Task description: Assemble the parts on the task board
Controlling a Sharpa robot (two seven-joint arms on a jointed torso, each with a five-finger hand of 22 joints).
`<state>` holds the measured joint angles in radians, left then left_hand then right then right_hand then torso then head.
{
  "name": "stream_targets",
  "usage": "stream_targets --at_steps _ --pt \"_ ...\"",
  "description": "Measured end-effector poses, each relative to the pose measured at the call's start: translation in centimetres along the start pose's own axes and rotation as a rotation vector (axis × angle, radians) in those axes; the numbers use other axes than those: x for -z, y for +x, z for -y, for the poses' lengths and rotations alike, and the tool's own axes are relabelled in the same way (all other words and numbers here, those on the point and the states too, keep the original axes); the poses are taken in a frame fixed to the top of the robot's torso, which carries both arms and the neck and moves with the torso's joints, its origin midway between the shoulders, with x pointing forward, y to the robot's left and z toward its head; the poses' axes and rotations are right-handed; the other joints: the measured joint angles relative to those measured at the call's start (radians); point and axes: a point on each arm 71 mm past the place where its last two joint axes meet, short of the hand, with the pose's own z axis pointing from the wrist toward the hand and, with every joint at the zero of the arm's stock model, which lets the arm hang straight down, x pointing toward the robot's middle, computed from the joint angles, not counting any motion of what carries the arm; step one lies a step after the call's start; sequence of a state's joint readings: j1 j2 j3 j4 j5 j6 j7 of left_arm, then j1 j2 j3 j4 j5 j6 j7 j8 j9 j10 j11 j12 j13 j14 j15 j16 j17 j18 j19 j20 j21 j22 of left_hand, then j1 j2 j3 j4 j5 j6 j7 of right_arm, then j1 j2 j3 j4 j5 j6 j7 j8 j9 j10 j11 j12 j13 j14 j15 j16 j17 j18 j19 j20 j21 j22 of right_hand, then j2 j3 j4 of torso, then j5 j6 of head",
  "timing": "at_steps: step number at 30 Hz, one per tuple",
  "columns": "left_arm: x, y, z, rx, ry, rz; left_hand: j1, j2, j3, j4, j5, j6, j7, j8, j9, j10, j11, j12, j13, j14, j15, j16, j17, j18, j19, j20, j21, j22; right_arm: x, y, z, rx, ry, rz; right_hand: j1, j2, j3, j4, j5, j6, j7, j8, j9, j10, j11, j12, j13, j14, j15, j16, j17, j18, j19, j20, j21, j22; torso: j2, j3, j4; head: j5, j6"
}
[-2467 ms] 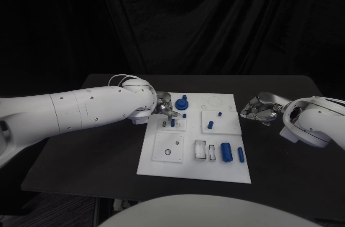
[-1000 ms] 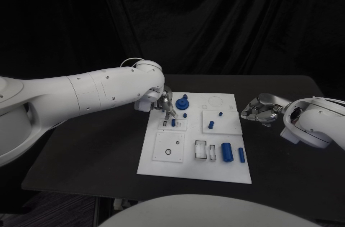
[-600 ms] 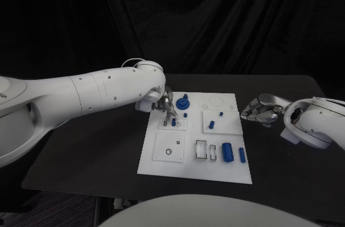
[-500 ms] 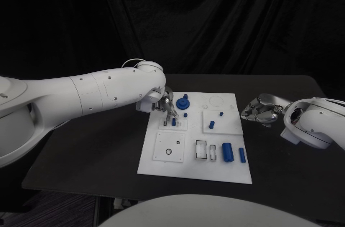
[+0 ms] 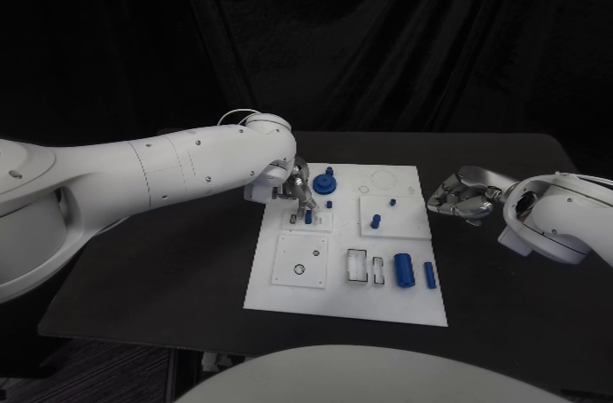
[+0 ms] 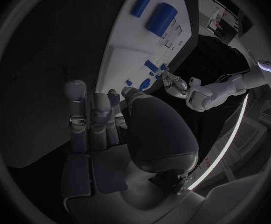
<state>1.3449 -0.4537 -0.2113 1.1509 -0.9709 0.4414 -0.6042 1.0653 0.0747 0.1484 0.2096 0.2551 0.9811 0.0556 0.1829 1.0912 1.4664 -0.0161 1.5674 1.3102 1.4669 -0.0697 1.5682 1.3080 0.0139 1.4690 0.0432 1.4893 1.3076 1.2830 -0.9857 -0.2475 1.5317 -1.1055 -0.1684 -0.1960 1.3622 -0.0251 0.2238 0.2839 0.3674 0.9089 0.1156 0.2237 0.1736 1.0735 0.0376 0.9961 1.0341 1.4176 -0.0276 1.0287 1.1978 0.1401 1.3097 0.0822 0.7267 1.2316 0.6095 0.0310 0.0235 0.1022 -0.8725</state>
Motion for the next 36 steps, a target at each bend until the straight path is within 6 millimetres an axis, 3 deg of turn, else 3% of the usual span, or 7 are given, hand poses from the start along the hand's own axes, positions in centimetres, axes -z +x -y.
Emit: stream_targets --at_steps 7,16,25,31,36 --pt "-0.32 0.33 0.03 0.002 0.000 -0.007 0.000 0.000 0.006 0.000 0.006 0.000 0.000 -0.006 -0.005 0.000 0.000 0.000 0.000 0.000 0.000 0.000 0.000 0.000 0.000 0.000 -0.004 0.000 -0.08 0.02 -0.07 0.001 -0.001 -0.001 0.004 -0.004 0.000 0.000 0.000 0.000 0.000 0.000 0.000 -0.003 0.004 0.000 -0.001 -0.004 0.003 -0.004 -0.002 0.000 -0.004 -0.004 -0.005 -0.001 -0.001 0.0002 0.0000 0.001 0.000" --pt "-0.56 0.57 -0.07 0.005 -0.003 -0.013 0.001 -0.001 0.032 -0.026 0.029 0.011 -0.004 -0.020 -0.020 0.000 0.000 0.000 0.000 0.000 0.000 0.000 0.000 0.000 0.000 0.000 -0.004 0.000 -0.10 0.01 -0.04 0.001 0.000 -0.002 0.004 -0.004 0.000 0.000 0.000 0.000 0.000 0.000 0.000 -0.004 0.004 -0.004 -0.004 -0.004 0.003 -0.004 -0.004 0.000 -0.003 -0.003 -0.010 -0.004 -0.001 0.0003 -0.0006 0.002 0.000" --pt "-0.58 0.63 -0.11 0.007 -0.002 -0.015 0.009 -0.002 0.054 -0.043 0.068 0.015 -0.001 -0.031 -0.029 0.000 0.000 0.000 0.000 0.000 0.000 0.000 0.000 0.000 0.000 0.000 -0.004 0.000 -0.12 0.03 -0.05 0.002 0.000 -0.006 0.004 -0.004 0.000 0.000 0.000 0.000 0.000 0.000 -0.001 -0.011 0.003 -0.008 -0.009 -0.006 0.001 -0.010 -0.006 0.000 -0.004 -0.004 -0.022 -0.006 -0.001 0.0002 -0.0007 0.002 0.000" --pt "-0.50 0.87 0.17 0.004 0.006 -0.014 0.014 -0.006 0.088 -0.067 0.119 0.018 -0.004 -0.042 -0.034 0.000 0.000 0.000 0.000 0.000 0.000 0.000 0.000 0.000 0.000 0.000 -0.004 0.000 -0.13 0.04 -0.04 0.003 0.000 -0.008 0.007 -0.007 0.003 -0.003 0.004 0.000 0.000 0.000 -0.001 -0.011 0.003 -0.008 -0.009 -0.006 0.001 -0.010 -0.006 0.000 -0.007 0.000 -0.022 -0.006 0.000 0.0000 -0.0006 0.003 0.000" --pt "-0.49 0.90 0.24 0.007 0.008 -0.009 0.022 -0.014 0.135 -0.097 0.140 0.019 -0.003 -0.047 -0.034 0.000 0.000 0.000 0.000 0.000 0.000 0.000 0.000 0.000 0.000 0.000 -0.004 0.000 -0.17 0.07 -0.07 0.004 0.000 -0.011 0.008 -0.008 0.003 -0.003 0.004 0.000 0.000 0.000 -0.001 -0.011 0.003 -0.013 -0.011 -0.006 0.001 -0.010 -0.007 0.000 -0.007 0.000 -0.026 -0.008 0.000 0.0000 -0.0006 0.004 0.000"
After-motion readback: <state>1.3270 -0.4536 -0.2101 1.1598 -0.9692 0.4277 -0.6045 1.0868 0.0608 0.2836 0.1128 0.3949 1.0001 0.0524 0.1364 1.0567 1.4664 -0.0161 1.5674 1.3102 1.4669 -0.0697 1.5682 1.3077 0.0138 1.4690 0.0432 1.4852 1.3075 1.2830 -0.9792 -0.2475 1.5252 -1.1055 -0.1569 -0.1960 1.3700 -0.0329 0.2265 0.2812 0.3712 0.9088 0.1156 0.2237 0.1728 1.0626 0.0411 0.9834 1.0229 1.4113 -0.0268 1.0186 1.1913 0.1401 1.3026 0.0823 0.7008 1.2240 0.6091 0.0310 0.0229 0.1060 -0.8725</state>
